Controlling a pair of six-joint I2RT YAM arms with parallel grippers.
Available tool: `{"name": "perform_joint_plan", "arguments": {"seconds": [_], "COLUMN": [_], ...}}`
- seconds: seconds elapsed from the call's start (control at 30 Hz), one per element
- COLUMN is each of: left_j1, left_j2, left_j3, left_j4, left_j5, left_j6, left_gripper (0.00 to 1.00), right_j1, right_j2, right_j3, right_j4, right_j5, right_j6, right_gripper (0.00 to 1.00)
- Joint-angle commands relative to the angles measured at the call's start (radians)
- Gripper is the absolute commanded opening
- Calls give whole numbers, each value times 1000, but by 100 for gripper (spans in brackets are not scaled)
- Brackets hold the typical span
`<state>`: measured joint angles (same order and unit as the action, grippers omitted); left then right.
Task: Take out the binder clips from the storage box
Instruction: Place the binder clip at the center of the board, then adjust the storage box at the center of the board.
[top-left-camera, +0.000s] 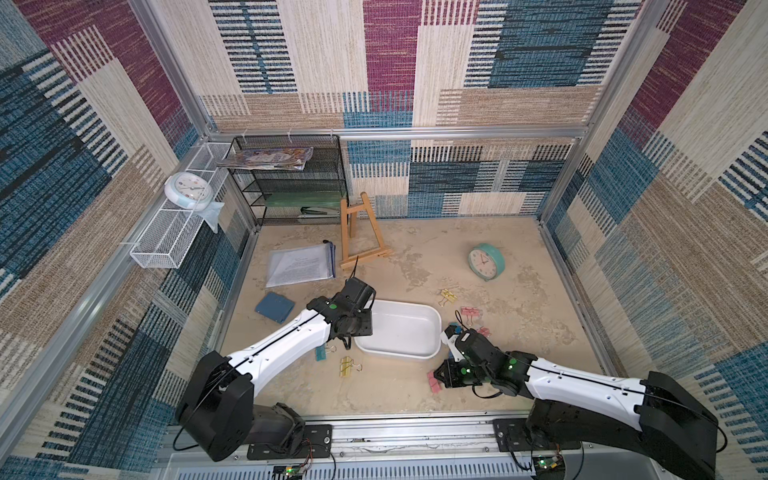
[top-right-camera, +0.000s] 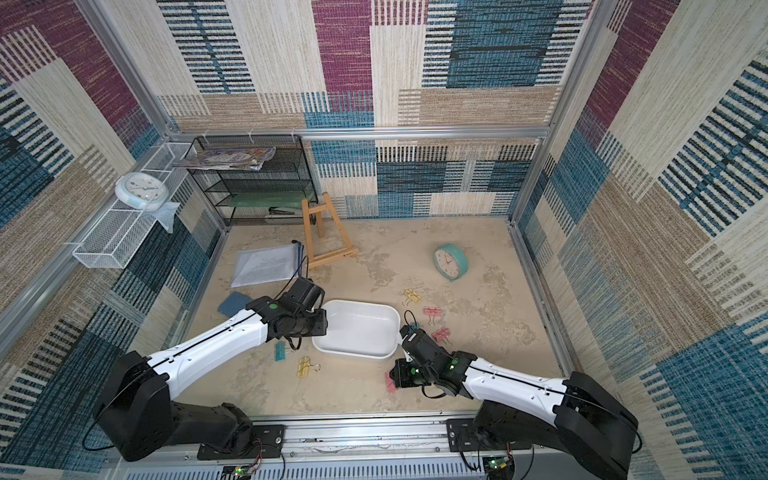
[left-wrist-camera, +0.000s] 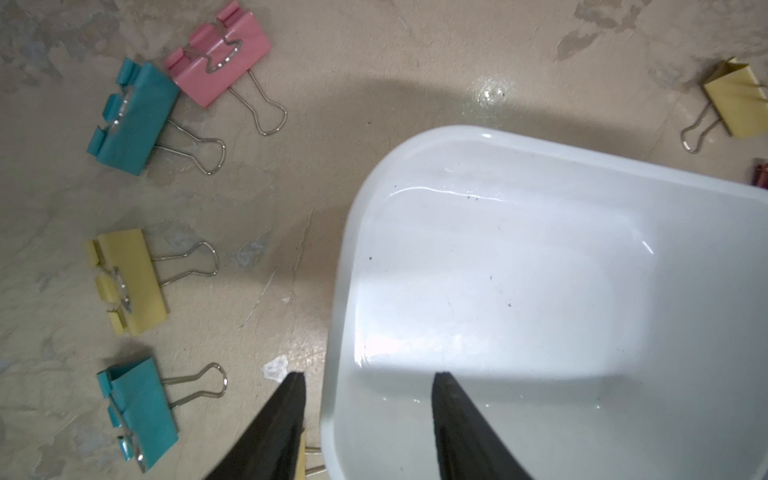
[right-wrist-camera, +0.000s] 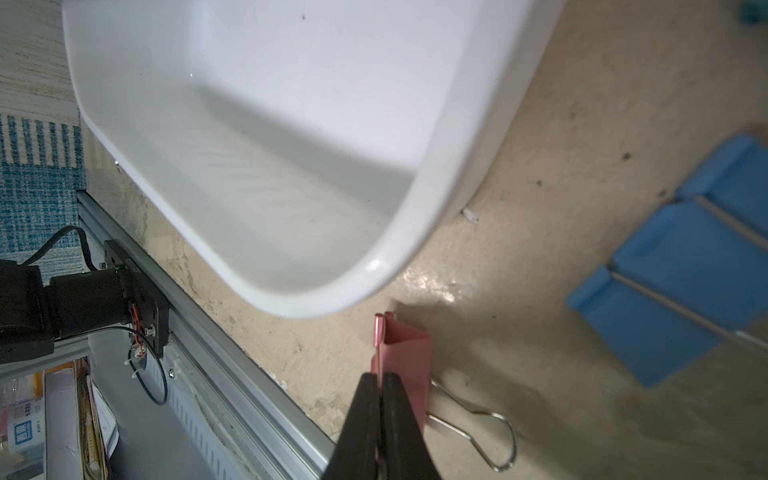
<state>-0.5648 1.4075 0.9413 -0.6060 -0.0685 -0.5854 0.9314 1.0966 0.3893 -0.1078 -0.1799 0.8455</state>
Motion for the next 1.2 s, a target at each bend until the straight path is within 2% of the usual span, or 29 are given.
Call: {"name": "perform_joint_plan", "arguments": {"seconds": [0.0, 0.17, 0.4, 0.47, 0.67, 0.83, 1.03, 1.17], "left_j1": [29, 64, 80, 80, 79, 69, 3, -37], "left_j2": [41, 105, 137, 144, 163, 87, -102, -193], "left_j3": [26, 45, 36, 35, 36, -52, -195, -287], "left_j4": [-36, -27, 8, 24, 64, 205, 382, 482], "left_j5": [14, 28, 42, 47, 45, 21, -106, -189], "left_j6": [49, 71, 96, 112, 140, 169, 215, 223], "left_gripper": [52, 49, 36, 35, 0, 0, 0, 0], "right_j1": [-1, 0, 0, 0, -1, -2, -3, -3], "right_j2": [0, -9, -90, -124, -200, -244, -315, -360], "right_j3": [13, 18, 68, 77, 122, 143, 155, 159], "right_j4": [-9, -31, -138, -142, -180, -200, -223, -239], "right_j5": [30, 46, 133, 163, 230, 297, 413, 509], "right_j6": [-9, -7, -35, -36, -63, -80, -80, -74], "right_gripper": [12, 19, 23, 24, 30, 32, 35, 43]}}
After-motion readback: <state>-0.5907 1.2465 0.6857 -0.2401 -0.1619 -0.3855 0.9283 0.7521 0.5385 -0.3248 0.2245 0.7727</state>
